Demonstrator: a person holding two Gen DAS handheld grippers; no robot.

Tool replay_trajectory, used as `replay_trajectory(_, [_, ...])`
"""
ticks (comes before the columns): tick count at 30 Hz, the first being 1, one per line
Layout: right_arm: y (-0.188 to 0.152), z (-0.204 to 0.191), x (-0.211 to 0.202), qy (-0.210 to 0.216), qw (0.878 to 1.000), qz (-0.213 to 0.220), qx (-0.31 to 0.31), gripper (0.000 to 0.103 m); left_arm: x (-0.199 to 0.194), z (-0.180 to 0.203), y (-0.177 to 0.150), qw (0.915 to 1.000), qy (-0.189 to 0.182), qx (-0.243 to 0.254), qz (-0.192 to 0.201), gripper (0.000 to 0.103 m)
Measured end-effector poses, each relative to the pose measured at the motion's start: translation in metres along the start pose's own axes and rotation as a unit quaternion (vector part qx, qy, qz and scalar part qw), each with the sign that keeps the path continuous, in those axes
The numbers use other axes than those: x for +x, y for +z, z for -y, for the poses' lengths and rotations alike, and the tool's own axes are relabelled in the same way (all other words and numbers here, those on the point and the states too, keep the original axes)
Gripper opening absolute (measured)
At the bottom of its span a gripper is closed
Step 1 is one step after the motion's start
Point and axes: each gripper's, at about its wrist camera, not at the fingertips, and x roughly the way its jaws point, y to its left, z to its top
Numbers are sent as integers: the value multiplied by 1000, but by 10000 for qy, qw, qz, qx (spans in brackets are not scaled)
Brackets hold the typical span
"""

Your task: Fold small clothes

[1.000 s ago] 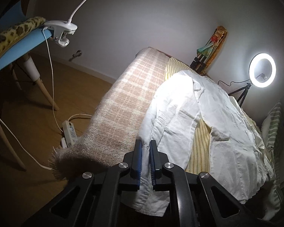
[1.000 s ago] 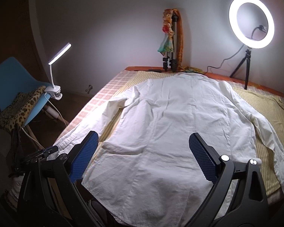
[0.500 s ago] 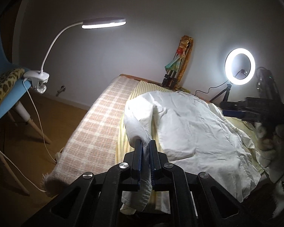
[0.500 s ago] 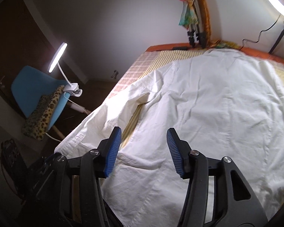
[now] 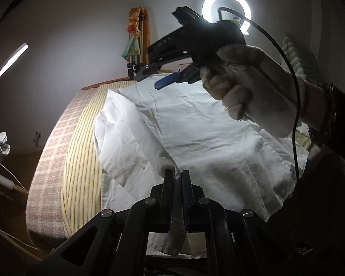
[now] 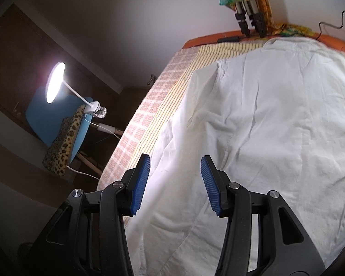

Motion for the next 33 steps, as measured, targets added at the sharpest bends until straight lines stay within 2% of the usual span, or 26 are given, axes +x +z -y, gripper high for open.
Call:
replay_trajectory(2, [2, 5, 12, 212, 9996, -168, 101, 50, 4, 3, -1, 10000, -5, 9, -82, 4])
replay_trajectory(4, [0, 5, 25, 148, 9994, -315, 57, 50, 7, 3, -1, 9999, -10, 42, -167, 7])
replay_trajectory(5, [-3, 4, 31, 43, 9992, -386, -11, 50, 7, 4, -2, 9998, 19, 77, -203, 8])
replay_trajectory(7, [-9, 1, 44, -219, 9980, -551, -197, 49, 3, 8, -6, 9995, 23, 128, -274, 30])
replay_trajectory(10, [-23, -5, 57, -630, 9932, -814, -542, 42, -10, 11, -14, 9994, -100, 79, -310, 33])
replay_trajectory(12, [-33, -9, 58, -836, 9899, -909, -693, 42, -22, 4, -23, 9994, -94, -38, -324, 33])
replay_trajectory(14, [-42, -10, 52, -890, 9890, -925, -736, 42, -29, -9, -30, 9989, 25, -284, -376, 33])
replay_trajectory(17, [-59, -18, 35, -836, 9900, -886, -710, 42, -23, -42, -37, 9941, -7, -972, -476, 30])
replay_trajectory(19, [-74, -26, 21, -660, 9916, -918, -627, 42, -10, -62, -39, 9870, -231, -1490, -559, 30])
replay_trajectory(22, [-100, -41, 8, -536, 9914, -1012, -635, 42, 11, -71, -44, 9757, -639, -1948, -774, 30])
replay_trajectory(27, [-140, -54, -3, -783, 9854, -1263, -830, 42, 35, -52, -52, 9744, -662, -1816, -1146, 31])
replay_trajectory(30, [-155, -58, -2, -880, 9824, -1362, -923, 42, 35, -47, -56, 9746, -638, -1815, -1147, 30])
replay_trajectory(32, [-163, -62, -2, -1044, 9789, -1381, -1083, 40, 36, -45, -57, 9731, -684, -1891, -1124, 17])
replay_trajectory(33, [-166, -63, 0, -1130, 9772, -1377, -1159, 37, 38, -44, -57, 9724, -688, -1928, -1120, 5])
